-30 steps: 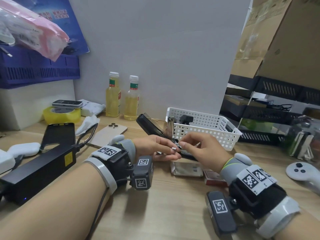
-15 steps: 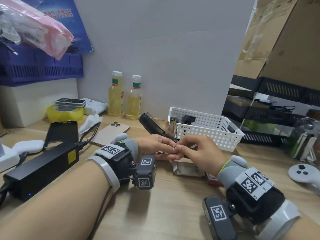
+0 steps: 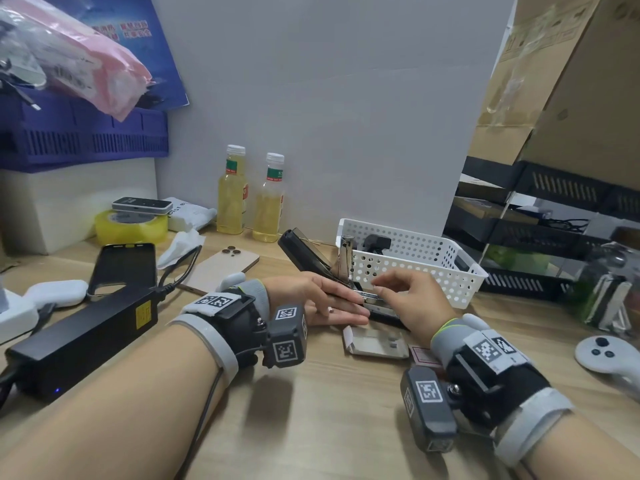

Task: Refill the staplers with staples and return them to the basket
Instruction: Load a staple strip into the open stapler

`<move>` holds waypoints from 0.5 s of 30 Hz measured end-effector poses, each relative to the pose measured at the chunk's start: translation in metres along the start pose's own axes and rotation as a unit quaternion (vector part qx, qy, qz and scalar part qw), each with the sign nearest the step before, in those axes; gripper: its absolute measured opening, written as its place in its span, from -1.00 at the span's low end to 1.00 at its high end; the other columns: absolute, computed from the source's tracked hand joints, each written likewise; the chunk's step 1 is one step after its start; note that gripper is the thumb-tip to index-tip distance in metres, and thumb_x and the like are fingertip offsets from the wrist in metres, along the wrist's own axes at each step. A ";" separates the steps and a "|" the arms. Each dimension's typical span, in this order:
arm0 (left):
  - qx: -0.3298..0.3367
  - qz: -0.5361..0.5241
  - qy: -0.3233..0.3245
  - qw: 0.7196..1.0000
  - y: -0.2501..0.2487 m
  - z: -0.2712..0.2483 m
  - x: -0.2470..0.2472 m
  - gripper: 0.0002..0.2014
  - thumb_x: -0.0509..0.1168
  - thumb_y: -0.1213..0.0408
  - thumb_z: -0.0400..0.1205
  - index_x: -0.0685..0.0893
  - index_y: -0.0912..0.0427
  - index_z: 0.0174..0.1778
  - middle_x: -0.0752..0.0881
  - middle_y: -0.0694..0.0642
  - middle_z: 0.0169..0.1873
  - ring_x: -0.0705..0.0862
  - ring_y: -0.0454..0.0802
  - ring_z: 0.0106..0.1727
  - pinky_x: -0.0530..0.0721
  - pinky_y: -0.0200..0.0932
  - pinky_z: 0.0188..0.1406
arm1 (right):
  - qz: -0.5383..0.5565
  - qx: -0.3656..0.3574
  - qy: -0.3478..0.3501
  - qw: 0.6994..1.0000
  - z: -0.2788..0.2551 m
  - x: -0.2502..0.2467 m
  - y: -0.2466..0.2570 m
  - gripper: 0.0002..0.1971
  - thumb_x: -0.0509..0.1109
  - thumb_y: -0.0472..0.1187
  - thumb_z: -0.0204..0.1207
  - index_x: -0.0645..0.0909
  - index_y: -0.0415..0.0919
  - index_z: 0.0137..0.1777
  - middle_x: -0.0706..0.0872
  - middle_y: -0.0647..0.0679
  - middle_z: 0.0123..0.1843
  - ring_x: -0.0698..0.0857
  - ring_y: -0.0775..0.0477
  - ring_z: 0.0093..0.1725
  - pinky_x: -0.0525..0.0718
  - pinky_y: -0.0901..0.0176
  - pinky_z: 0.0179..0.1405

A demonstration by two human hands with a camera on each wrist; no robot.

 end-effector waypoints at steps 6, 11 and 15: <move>0.006 0.013 0.010 1.000 0.003 0.004 -0.003 -0.44 -0.20 0.89 0.38 0.60 0.52 0.05 0.49 0.68 0.39 0.52 0.52 0.46 0.57 0.12 0.46 | -0.034 0.004 0.022 0.999 0.006 0.012 0.000 -0.93 0.53 -0.18 0.50 0.82 0.01 -0.08 0.82 0.15 -0.17 0.76 0.17 -0.06 0.62 0.31 -0.01; 0.008 0.014 0.018 1.000 0.003 0.004 -0.003 -0.51 -0.18 0.87 0.54 0.60 0.56 0.12 0.48 0.67 0.41 0.50 0.50 0.48 0.55 0.13 0.46 | -0.038 0.022 0.039 0.998 0.008 0.018 -0.009 -0.93 0.54 -0.18 0.49 0.83 -0.03 -0.07 0.85 0.12 -0.17 0.79 0.14 -0.06 0.73 0.15 0.10; 0.013 0.011 0.020 1.000 0.002 0.002 -0.001 -0.59 -0.11 0.81 0.64 0.61 0.57 0.17 0.53 0.64 0.38 0.54 0.49 0.45 0.60 0.08 0.41 | -0.036 0.030 0.041 0.998 0.008 0.017 -0.012 -0.92 0.55 -0.16 0.47 0.84 -0.02 -0.07 0.85 0.13 -0.16 0.79 0.15 -0.05 0.74 0.09 0.15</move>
Point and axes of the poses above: each hand's wrist, its own z-axis towards the middle knuckle, its own x-axis out of the palm, y = z × x, the point moved 10 cm from there along z, towards the middle knuckle
